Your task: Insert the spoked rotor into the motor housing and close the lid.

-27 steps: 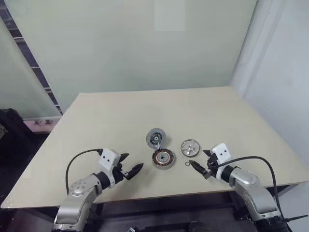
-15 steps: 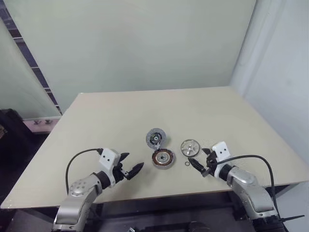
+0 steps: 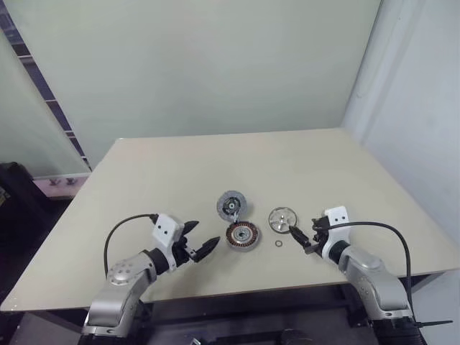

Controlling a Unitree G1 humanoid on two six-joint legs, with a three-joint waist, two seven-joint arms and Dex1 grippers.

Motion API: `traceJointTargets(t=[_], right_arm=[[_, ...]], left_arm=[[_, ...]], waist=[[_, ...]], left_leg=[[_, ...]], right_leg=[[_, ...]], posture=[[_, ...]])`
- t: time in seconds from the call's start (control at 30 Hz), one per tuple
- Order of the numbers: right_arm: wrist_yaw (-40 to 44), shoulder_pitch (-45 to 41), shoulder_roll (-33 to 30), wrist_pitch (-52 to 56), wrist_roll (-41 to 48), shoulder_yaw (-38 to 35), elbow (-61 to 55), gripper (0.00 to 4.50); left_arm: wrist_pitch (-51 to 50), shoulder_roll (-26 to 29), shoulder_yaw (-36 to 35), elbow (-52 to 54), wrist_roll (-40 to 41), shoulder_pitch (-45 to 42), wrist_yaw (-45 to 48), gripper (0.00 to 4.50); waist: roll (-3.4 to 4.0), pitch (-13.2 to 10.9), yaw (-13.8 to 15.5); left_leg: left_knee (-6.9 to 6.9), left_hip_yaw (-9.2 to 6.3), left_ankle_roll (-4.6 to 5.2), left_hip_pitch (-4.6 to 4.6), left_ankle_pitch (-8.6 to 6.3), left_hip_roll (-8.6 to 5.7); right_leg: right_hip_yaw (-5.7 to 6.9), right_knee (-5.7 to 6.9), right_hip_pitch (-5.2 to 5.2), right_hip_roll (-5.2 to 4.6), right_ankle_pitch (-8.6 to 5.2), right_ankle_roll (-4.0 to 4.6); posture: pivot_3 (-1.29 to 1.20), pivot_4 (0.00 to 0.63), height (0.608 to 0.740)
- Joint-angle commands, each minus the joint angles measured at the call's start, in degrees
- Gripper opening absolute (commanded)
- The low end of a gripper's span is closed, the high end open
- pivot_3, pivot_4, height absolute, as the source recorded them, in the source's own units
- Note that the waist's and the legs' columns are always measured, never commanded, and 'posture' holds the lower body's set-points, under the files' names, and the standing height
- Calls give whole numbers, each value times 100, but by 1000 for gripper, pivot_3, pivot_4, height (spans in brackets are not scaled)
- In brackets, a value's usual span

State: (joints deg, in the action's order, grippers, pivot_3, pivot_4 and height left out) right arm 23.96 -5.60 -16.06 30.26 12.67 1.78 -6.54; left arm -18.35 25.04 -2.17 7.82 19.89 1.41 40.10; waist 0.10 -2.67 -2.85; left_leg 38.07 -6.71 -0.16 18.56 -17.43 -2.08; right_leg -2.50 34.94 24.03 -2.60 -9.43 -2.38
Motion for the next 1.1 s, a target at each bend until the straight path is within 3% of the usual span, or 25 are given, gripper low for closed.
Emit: traceJointTargets(t=[0.03,0.47,1.1], right_arm=[[226,23,-188,-129,-178,341,-330,4500],[247,-201,-25,-186,-696,1146,389,4500],[168,-786,434,-598,-857,1112,1726,4500]], left_arm=[[57,26,195,-59,-93,-125,119,4464],[-193,192,560,25,-216,-44,261,4464],[-190,153,771,-26,-304,-110,224,4464]], waist=[[0,0,0],[-1,-1,-1],[-1,0,-1]], left_leg=[[0,0,0,0,0,0],[2,-1,0,0,0,1],[0,-3,0,1,0,1]], right_leg=[[0,0,0,0,0,0],[1,1,1,0,-1,1],[1,3,3,0,1,-2]], posture=[[0,0,740],[0,0,740],[0,0,740]])
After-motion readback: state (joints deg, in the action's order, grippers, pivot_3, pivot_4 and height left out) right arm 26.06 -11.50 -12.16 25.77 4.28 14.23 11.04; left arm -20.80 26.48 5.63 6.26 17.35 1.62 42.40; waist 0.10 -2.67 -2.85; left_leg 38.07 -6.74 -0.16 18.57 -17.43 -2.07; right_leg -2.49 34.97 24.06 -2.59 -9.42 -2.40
